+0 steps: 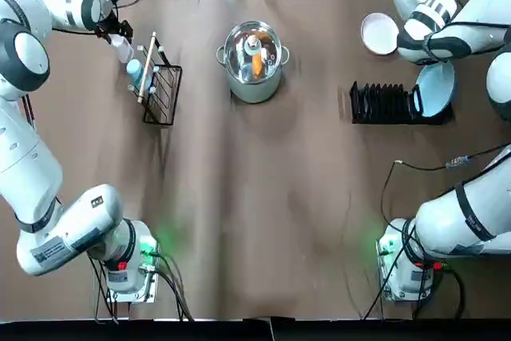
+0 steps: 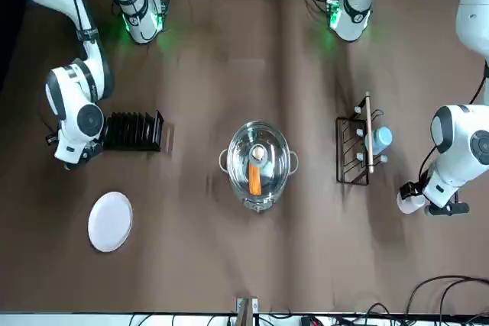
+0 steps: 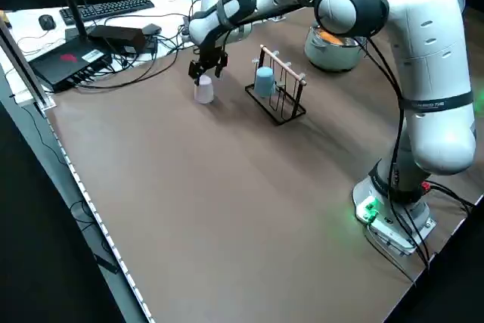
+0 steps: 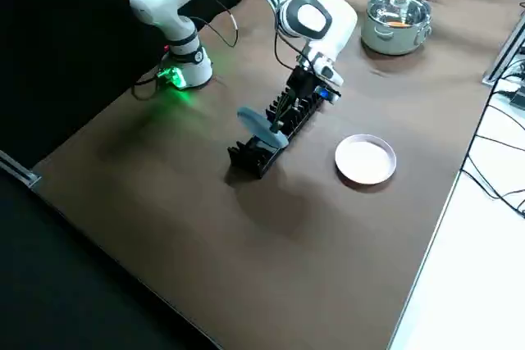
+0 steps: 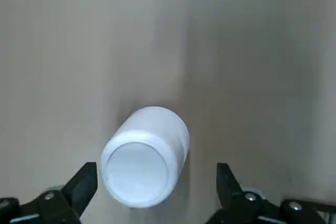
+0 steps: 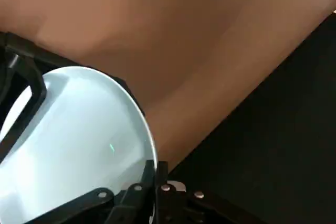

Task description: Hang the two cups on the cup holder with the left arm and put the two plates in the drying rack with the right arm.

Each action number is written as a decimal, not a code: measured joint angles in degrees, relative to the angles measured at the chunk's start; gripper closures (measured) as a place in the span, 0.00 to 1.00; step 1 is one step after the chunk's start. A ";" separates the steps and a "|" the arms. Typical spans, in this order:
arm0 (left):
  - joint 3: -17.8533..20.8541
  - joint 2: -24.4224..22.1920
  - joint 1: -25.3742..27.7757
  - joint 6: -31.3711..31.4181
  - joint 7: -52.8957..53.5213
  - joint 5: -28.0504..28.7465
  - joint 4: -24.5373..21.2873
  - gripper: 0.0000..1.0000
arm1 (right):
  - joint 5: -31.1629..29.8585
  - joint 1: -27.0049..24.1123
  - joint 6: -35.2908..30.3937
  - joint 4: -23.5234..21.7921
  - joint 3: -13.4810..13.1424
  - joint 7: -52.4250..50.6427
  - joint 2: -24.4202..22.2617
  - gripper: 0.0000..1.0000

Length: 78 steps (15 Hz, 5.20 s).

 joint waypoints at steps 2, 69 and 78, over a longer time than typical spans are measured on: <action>0.00 0.40 0.02 0.00 0.43 1.78 0.09 0.00 | -0.02 -0.03 1.64 -0.16 -0.19 0.03 0.30 0.97; -12.08 -17.06 -0.55 -16.90 -38.01 -3.92 -11.07 0.08 | 24.20 -7.23 -6.43 19.29 -0.53 -1.32 -0.27 0.96; -12.15 -17.46 -0.39 -27.08 -19.12 -3.73 0.23 0.00 | 8.68 0.72 -6.34 3.80 -0.08 -0.06 -7.86 0.96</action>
